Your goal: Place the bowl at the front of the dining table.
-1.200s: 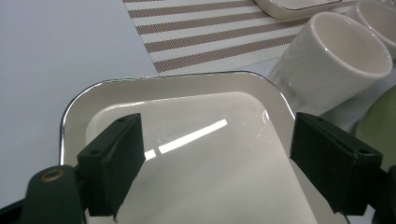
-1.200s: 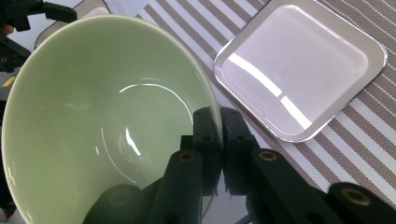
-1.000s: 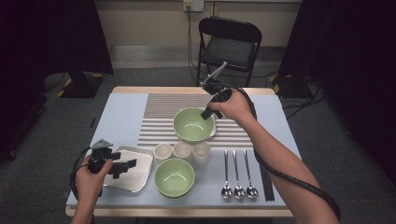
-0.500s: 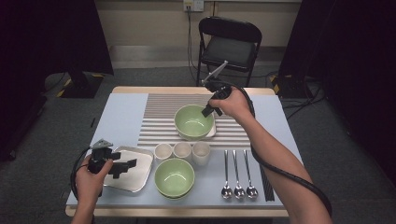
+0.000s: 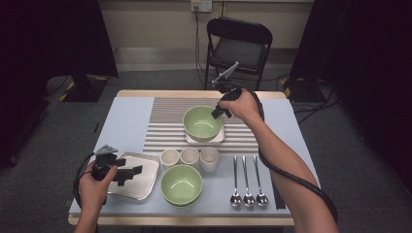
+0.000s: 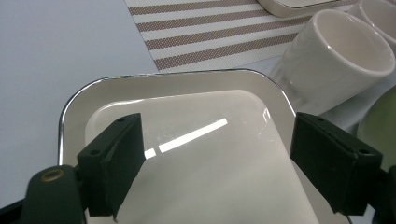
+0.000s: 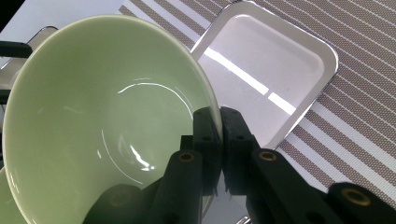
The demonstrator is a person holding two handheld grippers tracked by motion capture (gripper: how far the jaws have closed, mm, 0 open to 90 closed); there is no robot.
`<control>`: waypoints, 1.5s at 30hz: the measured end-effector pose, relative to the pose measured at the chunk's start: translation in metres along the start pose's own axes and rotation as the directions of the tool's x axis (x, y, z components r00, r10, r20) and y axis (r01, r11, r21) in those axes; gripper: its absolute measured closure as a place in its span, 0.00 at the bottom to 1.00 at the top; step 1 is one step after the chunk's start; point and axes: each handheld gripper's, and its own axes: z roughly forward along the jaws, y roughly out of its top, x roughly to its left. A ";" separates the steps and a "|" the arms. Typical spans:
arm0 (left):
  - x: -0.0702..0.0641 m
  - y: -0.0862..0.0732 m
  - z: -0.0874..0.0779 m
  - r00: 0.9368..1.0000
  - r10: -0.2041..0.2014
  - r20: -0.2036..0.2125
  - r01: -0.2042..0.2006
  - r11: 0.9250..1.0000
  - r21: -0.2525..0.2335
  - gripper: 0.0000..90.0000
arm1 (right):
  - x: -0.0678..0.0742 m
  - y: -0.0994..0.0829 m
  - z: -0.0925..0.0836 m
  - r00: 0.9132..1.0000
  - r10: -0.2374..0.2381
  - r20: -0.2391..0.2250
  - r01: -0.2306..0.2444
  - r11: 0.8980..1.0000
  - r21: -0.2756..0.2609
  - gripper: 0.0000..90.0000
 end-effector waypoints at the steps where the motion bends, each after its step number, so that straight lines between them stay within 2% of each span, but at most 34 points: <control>1: 0.000 0.000 0.000 1.000 0.004 -0.004 -0.004 1.000 0.004 0.19 | -0.001 0.000 0.000 1.000 0.002 0.004 -0.002 1.000 -0.001 0.96; 8: 0.000 0.000 0.001 1.000 0.001 -0.001 -0.001 1.000 0.004 0.19 | -0.005 0.002 0.002 1.000 0.010 0.016 -0.010 1.000 0.010 0.96; 27: 0.000 0.000 0.001 1.000 0.000 0.001 0.000 1.000 0.002 0.19 | -0.015 0.005 0.015 0.998 0.059 0.035 -0.059 0.998 -0.012 0.96; 34: 0.001 0.000 0.000 1.000 0.000 -0.001 0.000 1.000 -0.002 0.19 | -0.019 0.006 0.018 0.996 0.072 0.044 -0.070 0.996 -0.048 0.96; 45: 0.000 0.001 0.001 1.000 0.003 0.002 -0.003 1.000 0.001 0.19 | -0.024 0.005 0.025 0.992 0.106 0.066 -0.101 0.992 -0.071 0.96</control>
